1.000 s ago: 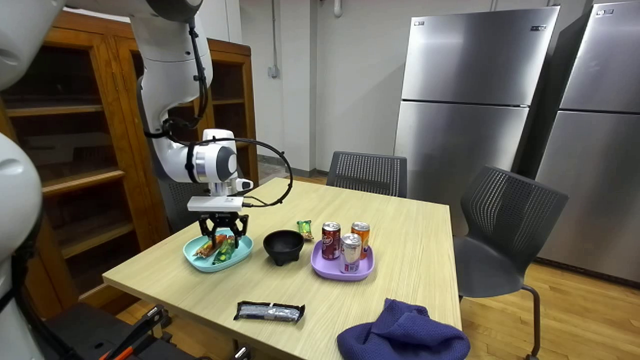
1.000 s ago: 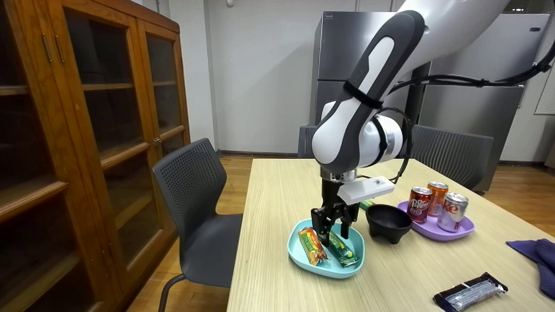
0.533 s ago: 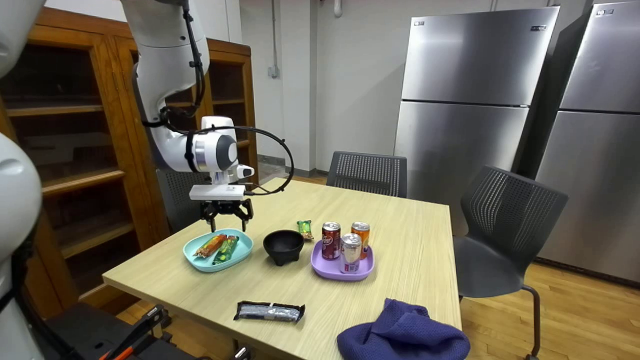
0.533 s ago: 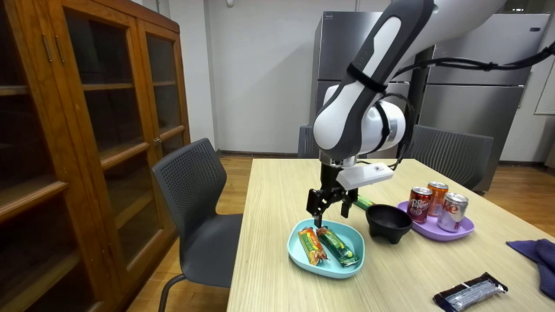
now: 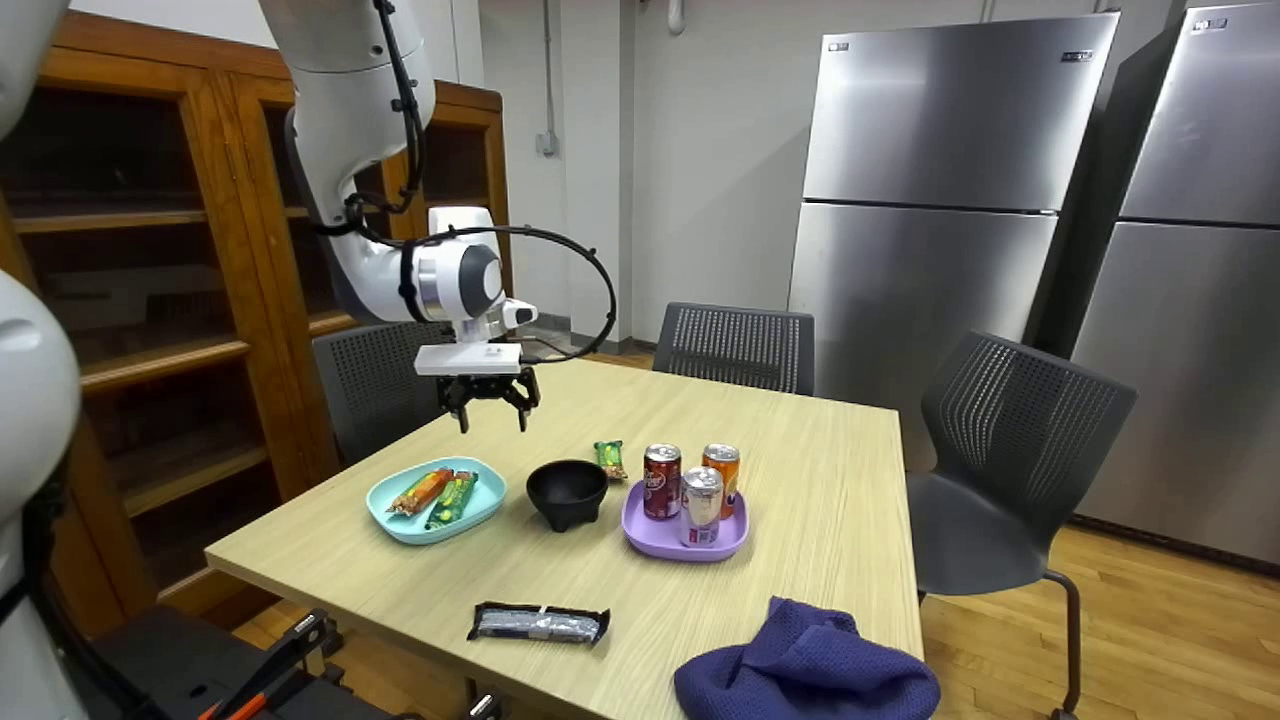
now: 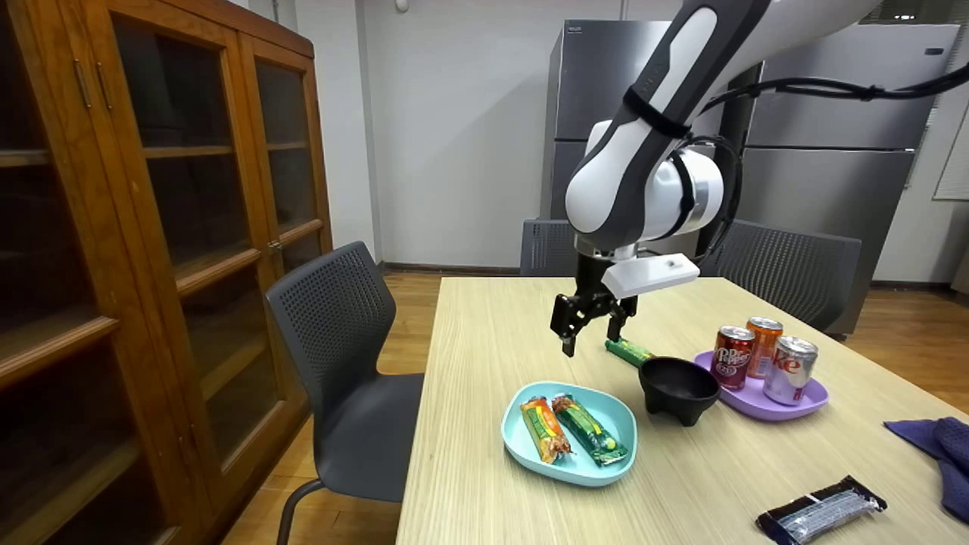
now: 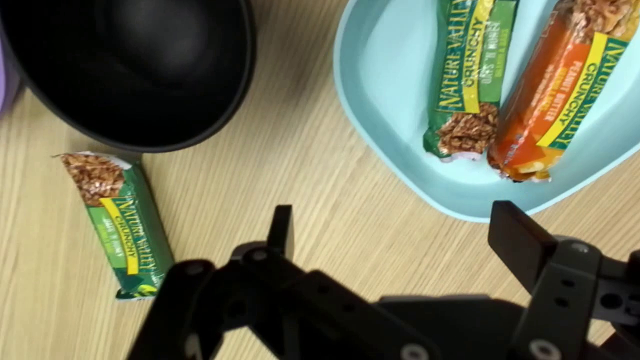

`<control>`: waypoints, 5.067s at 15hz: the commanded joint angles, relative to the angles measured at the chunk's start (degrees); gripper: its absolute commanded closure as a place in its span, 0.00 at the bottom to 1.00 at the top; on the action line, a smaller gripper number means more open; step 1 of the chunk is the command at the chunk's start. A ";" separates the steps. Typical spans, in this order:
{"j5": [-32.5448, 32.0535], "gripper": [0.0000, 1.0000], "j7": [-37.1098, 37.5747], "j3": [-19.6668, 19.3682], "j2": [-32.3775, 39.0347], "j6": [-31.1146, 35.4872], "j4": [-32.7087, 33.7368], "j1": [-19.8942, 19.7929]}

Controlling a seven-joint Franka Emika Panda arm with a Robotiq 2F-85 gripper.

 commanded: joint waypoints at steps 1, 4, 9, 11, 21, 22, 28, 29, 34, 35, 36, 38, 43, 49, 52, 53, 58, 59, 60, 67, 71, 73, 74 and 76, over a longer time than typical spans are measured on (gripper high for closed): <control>-0.77 0.00 -3.40 -0.07 1.97 0.25 4.26 -2.41; -0.34 0.00 -7.76 0.58 4.13 -0.29 8.19 -5.33; -0.43 0.00 -9.85 0.00 5.02 -0.18 9.58 -7.20; -0.39 0.00 -10.76 0.12 5.88 -0.17 10.69 -8.11; -0.03 0.00 -13.00 1.41 7.76 0.72 11.64 -9.82; 0.11 0.00 -13.13 1.42 8.25 0.72 12.10 -10.21; 0.60 0.00 -13.44 1.37 12.37 -0.43 17.04 -12.28; 0.59 0.00 -13.73 1.46 13.42 -0.32 18.27 -12.64; 0.69 0.00 -15.15 1.92 18.94 -1.27 25.42 -13.50; 0.79 0.00 -15.29 2.07 20.11 -1.40 26.95 -13.54; 0.86 0.00 -15.50 2.24 21.17 -1.67 28.36 -13.57; 0.87 0.00 -15.56 2.37 23.31 -2.17 31.07 -13.43; 0.65 0.00 -15.17 2.23 26.49 -2.84 35.22 -12.98; 0.59 0.00 -14.97 2.01 27.39 -2.94 36.26 -12.98; 0.68 0.00 -14.92 2.08 27.31 -2.99 35.94 -13.08; 0.65 0.00 -14.87 2.00 27.27 -3.07 35.83 -13.04; 0.66 0.00 -14.74 1.88 27.34 -3.44 35.44 -13.07; 0.64 0.00 -14.71 1.84 27.33 -3.43 35.35 -13.07; 0.68 0.00 -14.70 1.86 27.32 -3.44 35.28 -13.12; 0.29 0.65 -14.28 1.45 25.53 -2.11 33.21 -12.90; -0.20 0.83 -13.52 0.88 23.26 -0.98 31.34 -12.09; -0.33 0.83 -13.16 0.87 21.54 -0.49 30.10 -11.60; -0.48 0.83 -12.69 0.57 20.68 -0.43 29.56 -11.07; -0.87 0.83 -11.92 0.24 18.37 -0.15 27.81 -9.70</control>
